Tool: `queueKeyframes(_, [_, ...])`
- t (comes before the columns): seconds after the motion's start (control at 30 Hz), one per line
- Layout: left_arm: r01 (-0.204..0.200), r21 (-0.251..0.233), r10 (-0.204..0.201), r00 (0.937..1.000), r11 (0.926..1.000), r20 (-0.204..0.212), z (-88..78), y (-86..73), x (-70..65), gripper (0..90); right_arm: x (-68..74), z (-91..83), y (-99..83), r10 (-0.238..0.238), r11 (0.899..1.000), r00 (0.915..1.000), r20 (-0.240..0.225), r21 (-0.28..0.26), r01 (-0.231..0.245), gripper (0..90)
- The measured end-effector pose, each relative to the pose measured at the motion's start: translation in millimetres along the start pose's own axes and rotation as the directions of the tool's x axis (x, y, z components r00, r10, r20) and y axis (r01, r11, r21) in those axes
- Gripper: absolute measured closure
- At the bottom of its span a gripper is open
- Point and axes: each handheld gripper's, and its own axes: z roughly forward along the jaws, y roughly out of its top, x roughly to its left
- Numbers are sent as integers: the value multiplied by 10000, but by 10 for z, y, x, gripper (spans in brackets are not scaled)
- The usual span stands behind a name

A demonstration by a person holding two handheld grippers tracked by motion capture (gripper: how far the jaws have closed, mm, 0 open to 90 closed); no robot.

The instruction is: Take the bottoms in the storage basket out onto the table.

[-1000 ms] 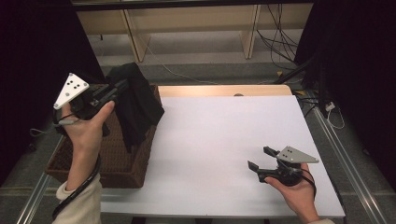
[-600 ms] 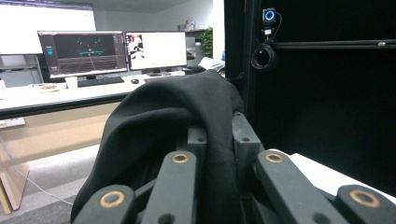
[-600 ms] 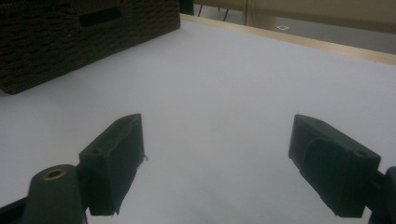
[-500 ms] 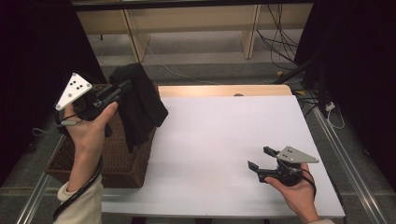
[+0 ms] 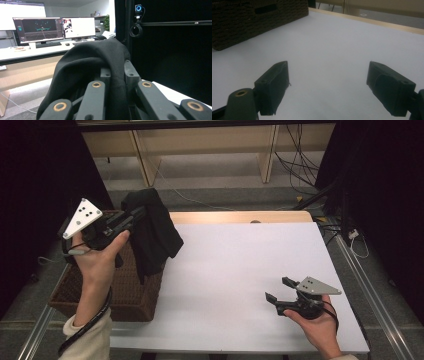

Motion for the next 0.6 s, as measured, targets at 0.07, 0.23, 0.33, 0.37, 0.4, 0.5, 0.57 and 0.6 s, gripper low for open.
queueKeyframes(0.07, [-19, -1, 19, 10000, 10000, 73, 8, 1, -22, 813, 1, 2, -1, -2, 10000, 10000, -16, 6, 2, 190])
queueKeyframes(0.23, [-27, -5, 28, 9998, 10000, 177, 20, 3, -53, 813, 1, 0, 0, -15, 10000, 10000, -1, 3, 15, 190])
queueKeyframes(0.33, [-24, -26, 25, 9997, 10000, 242, 21, 9, -69, 813, 1, 2, -2, 15, 10000, 10000, 0, 17, -15, 191])
queueKeyframes(0.37, [-40, -21, 40, 9996, 10000, 266, 21, 11, -73, 813, 1, 3, -2, -1, 10000, 10000, -14, 12, 1, 191])
queueKeyframes(0.4, [-33, -38, 34, 9996, 10000, 288, 22, 12, -79, 813, 2, 3, -2, -8, 10000, 10000, -12, 4, 8, 190])
queueKeyframes(0.5, [-36, -78, 38, 9993, 10000, 363, 21, 21, -98, 813, 1, 3, -1, -3, 10000, 10000, -11, 7, 3, 191])
queueKeyframes(0.57, [-45, -90, 48, 9993, 9999, 382, 20, 25, -105, 813, 1, 2, -2, 12, 10000, 10000, -1, 14, -12, 191])
queueKeyframes(0.6, [-50, -106, 54, 9991, 9999, 421, 20, 29, -116, 813, 1, 2, -2, 17, 10000, 10000, 1, 16, -17, 191])
